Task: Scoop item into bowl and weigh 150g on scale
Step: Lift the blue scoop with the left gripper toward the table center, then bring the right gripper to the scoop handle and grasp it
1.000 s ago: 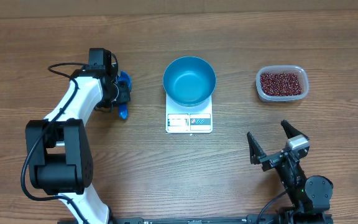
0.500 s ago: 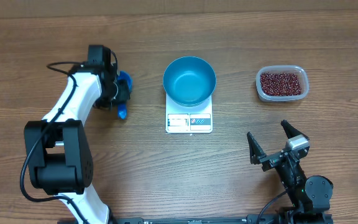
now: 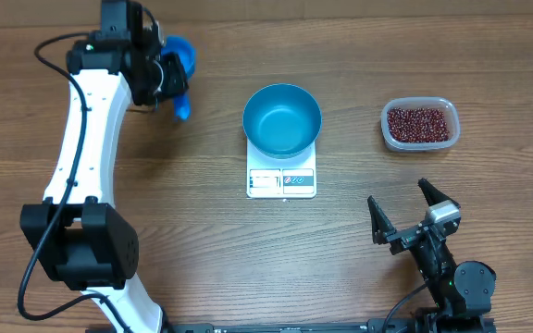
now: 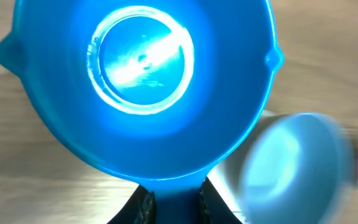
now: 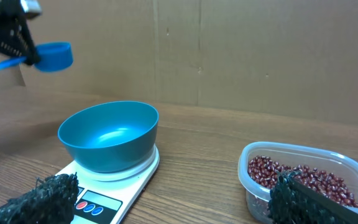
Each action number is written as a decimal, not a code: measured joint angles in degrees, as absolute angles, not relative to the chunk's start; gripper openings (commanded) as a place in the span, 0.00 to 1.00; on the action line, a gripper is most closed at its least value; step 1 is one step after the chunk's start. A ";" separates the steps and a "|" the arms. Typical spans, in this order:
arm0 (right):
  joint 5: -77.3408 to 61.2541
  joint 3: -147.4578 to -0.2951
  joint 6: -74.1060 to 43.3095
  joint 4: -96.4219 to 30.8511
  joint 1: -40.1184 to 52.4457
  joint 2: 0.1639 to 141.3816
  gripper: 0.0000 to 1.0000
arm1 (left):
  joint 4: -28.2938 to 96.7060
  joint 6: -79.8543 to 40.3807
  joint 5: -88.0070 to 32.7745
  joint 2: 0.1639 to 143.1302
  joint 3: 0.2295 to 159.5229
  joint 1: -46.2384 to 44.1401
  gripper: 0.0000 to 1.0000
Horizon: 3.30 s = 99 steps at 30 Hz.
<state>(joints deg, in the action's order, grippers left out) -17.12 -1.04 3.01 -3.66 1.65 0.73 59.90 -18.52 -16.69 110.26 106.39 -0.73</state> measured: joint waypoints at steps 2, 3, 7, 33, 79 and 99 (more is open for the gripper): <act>-17.12 -1.04 3.01 -3.66 1.65 0.73 1.00 | 59.75 -19.59 -20.36 110.26 107.70 -0.71 0.04; -17.12 -1.04 2.98 -3.66 1.65 0.73 1.00 | 59.51 -20.56 -22.39 110.26 108.07 -0.71 0.04; -17.15 -1.04 3.03 -3.66 1.65 0.73 1.00 | 59.05 -28.27 -27.57 110.26 108.16 -0.71 0.04; -17.17 -1.04 3.01 -2.20 1.65 0.73 1.00 | 67.16 -39.97 -41.95 110.26 108.16 -2.28 0.04; -51.18 -72.42 -27.00 -18.00 2.35 67.64 1.00 | 7.75 -44.45 -73.30 110.26 108.16 -9.47 0.04; -61.30 -72.31 -59.86 25.98 10.68 88.38 0.37 | -8.67 -66.70 -70.00 110.17 108.40 -15.25 0.04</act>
<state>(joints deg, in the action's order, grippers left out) -61.30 -72.31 -59.86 25.98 10.68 88.38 -8.67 -66.70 -70.00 110.17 108.40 -15.25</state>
